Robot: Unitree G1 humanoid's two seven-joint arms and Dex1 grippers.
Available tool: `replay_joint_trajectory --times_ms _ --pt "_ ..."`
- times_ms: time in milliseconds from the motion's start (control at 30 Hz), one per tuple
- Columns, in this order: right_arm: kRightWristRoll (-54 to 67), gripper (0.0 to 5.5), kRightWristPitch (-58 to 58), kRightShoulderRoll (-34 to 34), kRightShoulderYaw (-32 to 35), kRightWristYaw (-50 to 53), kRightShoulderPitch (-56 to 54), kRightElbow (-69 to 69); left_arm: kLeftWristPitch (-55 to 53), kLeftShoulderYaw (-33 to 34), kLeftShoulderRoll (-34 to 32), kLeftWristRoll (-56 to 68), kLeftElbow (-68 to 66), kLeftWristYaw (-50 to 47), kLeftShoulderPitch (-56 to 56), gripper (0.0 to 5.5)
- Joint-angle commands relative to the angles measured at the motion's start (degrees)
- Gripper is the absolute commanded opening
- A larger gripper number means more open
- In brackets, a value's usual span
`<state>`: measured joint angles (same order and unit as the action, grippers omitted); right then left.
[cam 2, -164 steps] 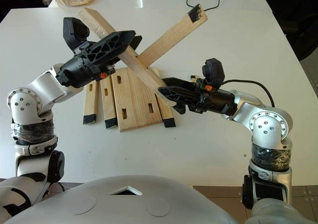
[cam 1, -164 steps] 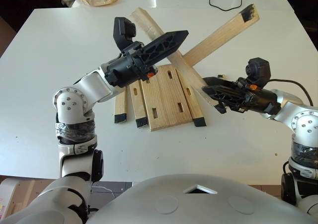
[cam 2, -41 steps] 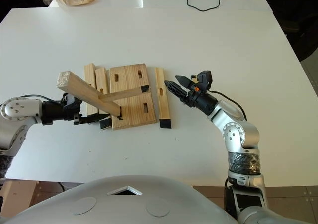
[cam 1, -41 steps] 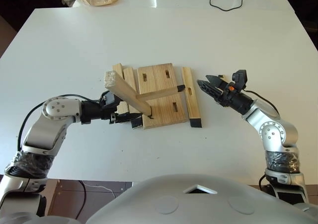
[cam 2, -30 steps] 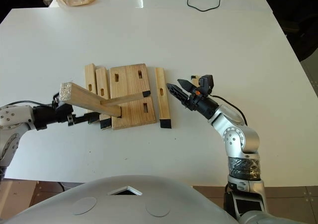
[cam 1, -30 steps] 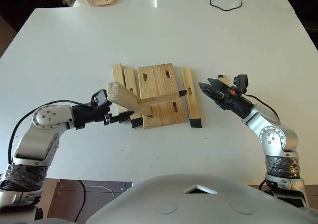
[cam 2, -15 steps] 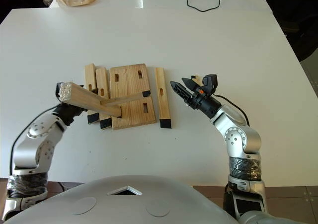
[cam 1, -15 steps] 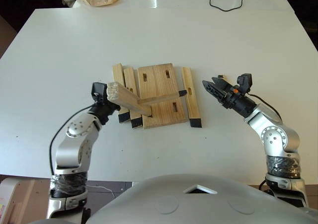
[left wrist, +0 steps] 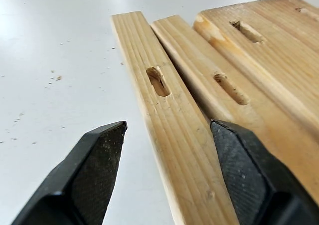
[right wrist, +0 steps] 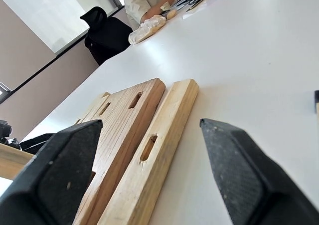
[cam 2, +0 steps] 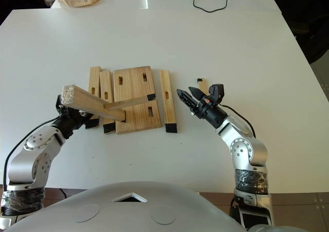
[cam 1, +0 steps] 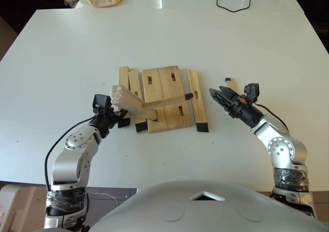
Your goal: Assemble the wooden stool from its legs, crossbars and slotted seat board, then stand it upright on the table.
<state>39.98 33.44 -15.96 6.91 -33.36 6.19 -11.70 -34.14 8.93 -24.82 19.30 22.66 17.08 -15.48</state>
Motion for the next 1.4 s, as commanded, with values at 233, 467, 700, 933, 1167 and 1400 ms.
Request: replay_joint_trajectory --times_ms 233,467,700,933,1167,1400 --pt "-0.8 3.62 -1.7 1.5 -0.3 1.7 1.9 -1.5 -4.0 2.8 -3.4 0.1 -0.2 2.0 -0.7 3.12" --pt "-1.2 3.62 -2.8 2.8 -0.7 2.6 4.0 -2.1 -9.7 2.6 -0.4 0.7 2.5 -0.7 -2.8 3.12" --pt "-1.6 3.62 -3.2 3.2 -1.0 3.0 4.3 -2.0 -15.1 3.3 -0.4 0.8 0.3 -2.0 -3.9 2.79" --pt "4.0 3.62 -4.0 6.9 6.9 8.6 0.3 0.9 -16.3 3.2 1.4 0.7 2.3 -4.3 -1.1 2.03" --pt "4.2 3.62 -5.5 5.1 12.8 13.8 -11.9 10.5 -11.3 14.4 8.9 6.6 1.5 -12.4 17.5 2.03" --pt "-12.2 3.62 -16.4 2.5 7.5 16.7 -32.1 32.4 -7.4 26.6 7.8 31.3 -9.0 -7.0 43.3 2.03"
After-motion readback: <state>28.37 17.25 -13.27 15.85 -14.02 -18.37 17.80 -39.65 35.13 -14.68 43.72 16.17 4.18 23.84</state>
